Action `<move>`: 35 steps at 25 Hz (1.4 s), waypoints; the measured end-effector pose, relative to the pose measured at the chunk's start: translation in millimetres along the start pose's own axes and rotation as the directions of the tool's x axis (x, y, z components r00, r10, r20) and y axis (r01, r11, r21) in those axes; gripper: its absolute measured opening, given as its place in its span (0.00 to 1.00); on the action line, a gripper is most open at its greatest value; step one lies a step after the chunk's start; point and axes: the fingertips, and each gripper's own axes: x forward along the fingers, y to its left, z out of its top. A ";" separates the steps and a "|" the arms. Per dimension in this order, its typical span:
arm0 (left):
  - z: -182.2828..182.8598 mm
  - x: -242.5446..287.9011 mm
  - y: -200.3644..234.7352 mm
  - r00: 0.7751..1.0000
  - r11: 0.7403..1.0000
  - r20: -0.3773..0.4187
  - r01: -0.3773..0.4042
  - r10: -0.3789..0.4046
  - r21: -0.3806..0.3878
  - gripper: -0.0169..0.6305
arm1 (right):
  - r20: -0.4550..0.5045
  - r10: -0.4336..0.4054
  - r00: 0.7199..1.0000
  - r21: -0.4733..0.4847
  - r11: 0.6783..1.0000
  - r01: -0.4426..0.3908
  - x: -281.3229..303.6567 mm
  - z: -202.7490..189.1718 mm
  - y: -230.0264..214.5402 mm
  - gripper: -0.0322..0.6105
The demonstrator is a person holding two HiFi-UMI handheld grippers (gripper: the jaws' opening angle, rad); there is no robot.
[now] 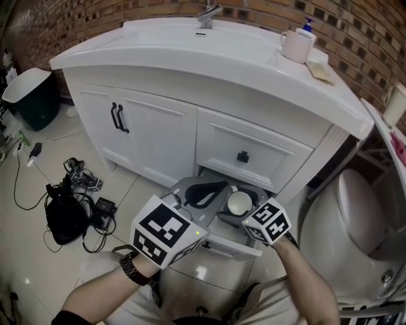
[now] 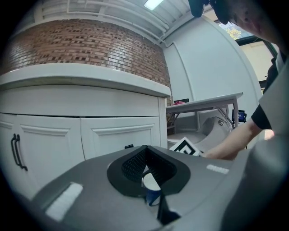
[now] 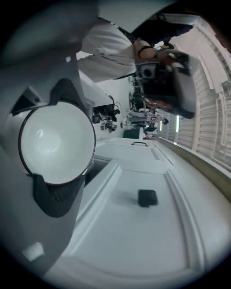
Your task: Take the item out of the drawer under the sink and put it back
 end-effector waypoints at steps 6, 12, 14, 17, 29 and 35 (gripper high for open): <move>-3.8 2.0 9.4 1.000 0.999 -0.014 -0.002 0.001 -0.039 0.06 | -0.180 0.069 0.981 -0.058 0.995 -0.081 58.7 -41.6 8.0 0.71; -3.1 0.1 11.9 1.000 0.997 -0.005 0.019 -0.019 -0.074 0.06 | -0.170 0.027 0.985 -0.052 0.998 -0.037 64.4 -40.4 3.3 0.72; -1.8 0.6 11.4 1.000 0.996 0.002 0.029 -0.029 -0.084 0.06 | -0.108 0.036 0.993 -0.038 0.998 -0.041 53.6 -25.2 3.5 0.76; -0.7 3.2 6.9 0.999 0.996 0.012 0.048 -0.047 -0.069 0.06 | 0.090 0.015 0.996 -0.007 1.000 -0.014 11.2 23.9 1.7 0.74; 1.5 14.8 -3.6 0.997 0.997 0.027 0.070 -0.070 -0.025 0.06 | 0.517 -0.335 0.788 0.048 0.930 0.364 -178.8 94.8 -6.8 0.05; 3.0 22.2 -4.0 0.998 0.998 0.027 0.058 -0.058 -0.021 0.06 | 0.525 -0.381 0.761 0.121 0.918 0.377 -200.8 86.7 -21.4 0.05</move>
